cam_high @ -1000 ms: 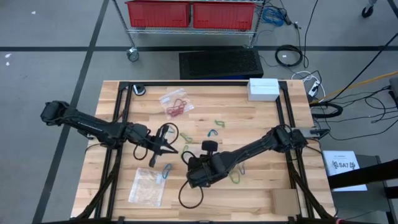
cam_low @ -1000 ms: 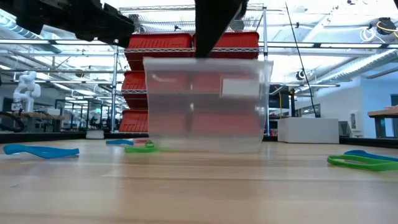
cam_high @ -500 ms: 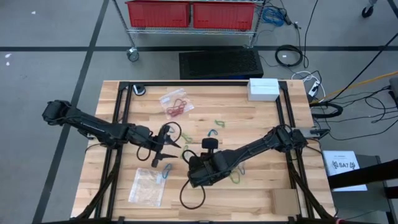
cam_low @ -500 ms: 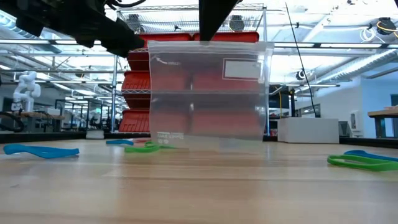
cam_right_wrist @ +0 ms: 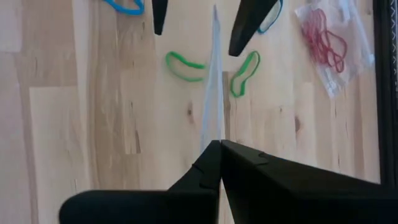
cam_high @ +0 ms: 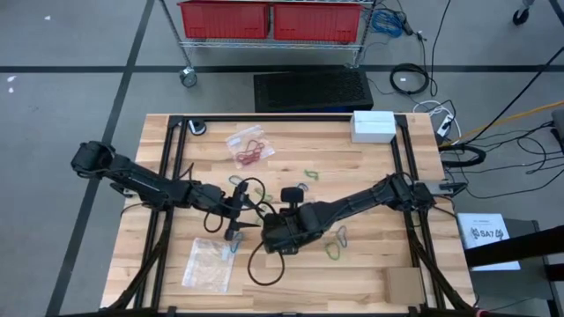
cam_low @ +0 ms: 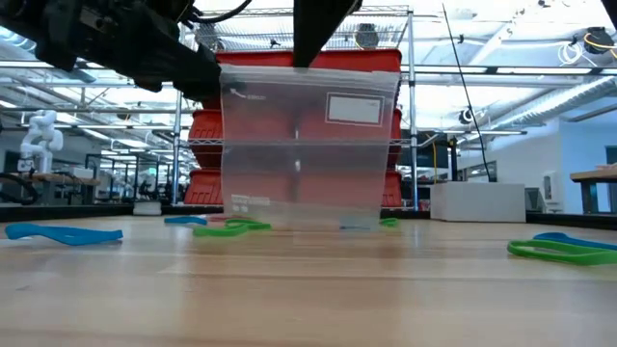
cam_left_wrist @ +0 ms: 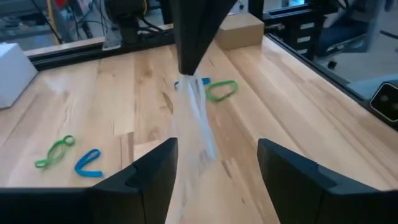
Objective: Sort rubber bands
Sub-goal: Open the middle zip bag
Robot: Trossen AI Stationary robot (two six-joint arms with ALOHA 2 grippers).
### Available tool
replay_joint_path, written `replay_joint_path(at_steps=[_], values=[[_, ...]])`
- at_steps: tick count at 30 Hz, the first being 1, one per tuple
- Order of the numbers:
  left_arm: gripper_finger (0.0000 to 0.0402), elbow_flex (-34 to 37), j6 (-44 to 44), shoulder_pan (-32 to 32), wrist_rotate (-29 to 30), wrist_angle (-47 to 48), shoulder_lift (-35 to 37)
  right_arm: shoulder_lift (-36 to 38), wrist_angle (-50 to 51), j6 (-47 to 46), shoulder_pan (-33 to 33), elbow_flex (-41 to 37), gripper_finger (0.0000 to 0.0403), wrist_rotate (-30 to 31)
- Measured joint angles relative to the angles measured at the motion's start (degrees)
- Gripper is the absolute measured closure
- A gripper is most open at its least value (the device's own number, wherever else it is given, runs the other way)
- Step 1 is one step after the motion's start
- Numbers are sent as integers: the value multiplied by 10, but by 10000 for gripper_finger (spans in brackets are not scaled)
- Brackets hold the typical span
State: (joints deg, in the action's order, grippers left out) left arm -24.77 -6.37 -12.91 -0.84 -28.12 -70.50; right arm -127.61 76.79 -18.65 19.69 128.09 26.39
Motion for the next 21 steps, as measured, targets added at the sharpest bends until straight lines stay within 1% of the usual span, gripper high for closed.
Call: replay_joint_path(at_steps=[3,5,8,12,13,21], values=[[185,0,0,0,20,-5,0,0,-1,5,-6,0,403,-5],[209,0,0,0,34,-20,0,1,-3,5,-11,0,403,-7],[269,0,0,0,36,-48,0,3,-10,13,-18,0,403,-7],[377,0,-23,4,33,-48,0,15,-17,39,-34,0,403,-11],[388,0,-29,9,33,-49,0,19,-18,49,-41,0,403,-12],[398,0,-31,58,45,-50,0,63,-26,122,-101,0,403,-8]])
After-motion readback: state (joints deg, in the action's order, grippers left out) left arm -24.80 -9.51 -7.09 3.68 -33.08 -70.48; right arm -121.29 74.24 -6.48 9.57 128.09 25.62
